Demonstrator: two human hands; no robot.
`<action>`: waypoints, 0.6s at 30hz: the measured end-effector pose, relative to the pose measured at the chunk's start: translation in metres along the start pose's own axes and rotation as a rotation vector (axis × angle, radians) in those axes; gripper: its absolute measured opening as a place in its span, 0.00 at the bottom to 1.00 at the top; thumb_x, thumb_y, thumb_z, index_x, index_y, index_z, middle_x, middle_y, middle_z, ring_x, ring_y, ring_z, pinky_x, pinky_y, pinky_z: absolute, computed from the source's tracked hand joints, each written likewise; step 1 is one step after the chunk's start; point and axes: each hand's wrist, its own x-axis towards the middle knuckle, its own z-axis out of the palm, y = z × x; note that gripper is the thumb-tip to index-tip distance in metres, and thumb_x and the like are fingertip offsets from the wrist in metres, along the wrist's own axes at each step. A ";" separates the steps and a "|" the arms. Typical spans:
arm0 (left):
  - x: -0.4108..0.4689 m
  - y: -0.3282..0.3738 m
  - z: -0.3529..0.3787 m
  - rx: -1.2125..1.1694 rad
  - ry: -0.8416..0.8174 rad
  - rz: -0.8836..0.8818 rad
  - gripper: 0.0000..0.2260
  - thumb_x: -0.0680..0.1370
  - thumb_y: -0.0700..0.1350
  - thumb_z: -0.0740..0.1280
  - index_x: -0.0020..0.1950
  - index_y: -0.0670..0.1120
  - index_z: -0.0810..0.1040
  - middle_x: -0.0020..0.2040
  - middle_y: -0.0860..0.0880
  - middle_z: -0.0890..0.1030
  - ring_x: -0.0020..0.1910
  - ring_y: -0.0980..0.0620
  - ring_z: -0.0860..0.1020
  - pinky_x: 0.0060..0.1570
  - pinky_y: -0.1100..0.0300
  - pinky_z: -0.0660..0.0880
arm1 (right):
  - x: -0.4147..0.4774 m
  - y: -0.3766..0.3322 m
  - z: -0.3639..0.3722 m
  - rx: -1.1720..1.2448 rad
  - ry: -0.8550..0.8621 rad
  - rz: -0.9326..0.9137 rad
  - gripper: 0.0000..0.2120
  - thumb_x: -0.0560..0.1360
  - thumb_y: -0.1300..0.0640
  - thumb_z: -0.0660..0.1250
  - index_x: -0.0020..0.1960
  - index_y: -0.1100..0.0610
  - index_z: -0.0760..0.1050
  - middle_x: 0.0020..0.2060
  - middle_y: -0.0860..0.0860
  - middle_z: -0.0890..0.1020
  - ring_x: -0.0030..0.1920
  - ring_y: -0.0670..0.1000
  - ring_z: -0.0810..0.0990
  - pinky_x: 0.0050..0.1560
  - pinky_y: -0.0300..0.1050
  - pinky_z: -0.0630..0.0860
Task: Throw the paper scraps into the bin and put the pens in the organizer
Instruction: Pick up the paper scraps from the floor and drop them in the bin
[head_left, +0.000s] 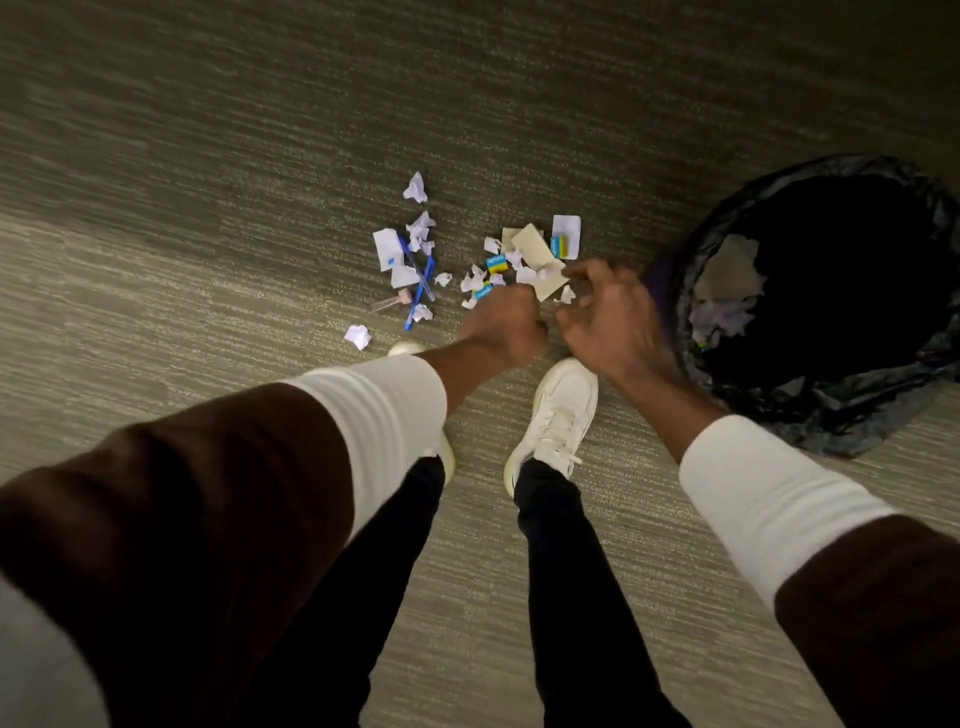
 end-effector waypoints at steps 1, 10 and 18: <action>0.007 -0.015 0.001 0.046 0.002 0.000 0.14 0.80 0.46 0.68 0.63 0.43 0.81 0.60 0.40 0.84 0.61 0.37 0.83 0.55 0.45 0.82 | 0.011 0.002 0.016 -0.075 -0.072 -0.011 0.26 0.74 0.53 0.74 0.70 0.52 0.74 0.62 0.59 0.79 0.61 0.60 0.80 0.56 0.48 0.77; 0.099 -0.130 0.062 0.310 0.082 0.054 0.40 0.75 0.46 0.76 0.82 0.41 0.60 0.79 0.38 0.64 0.79 0.35 0.65 0.67 0.41 0.78 | 0.120 0.055 0.157 -0.495 -0.376 -0.069 0.67 0.61 0.35 0.83 0.82 0.35 0.37 0.83 0.61 0.37 0.83 0.69 0.41 0.72 0.77 0.62; 0.140 -0.142 0.098 0.322 0.181 0.213 0.36 0.78 0.47 0.73 0.83 0.46 0.60 0.81 0.38 0.60 0.80 0.37 0.61 0.63 0.42 0.80 | 0.161 0.060 0.199 -0.625 -0.273 -0.266 0.59 0.66 0.36 0.79 0.84 0.40 0.45 0.84 0.61 0.41 0.82 0.72 0.44 0.71 0.83 0.59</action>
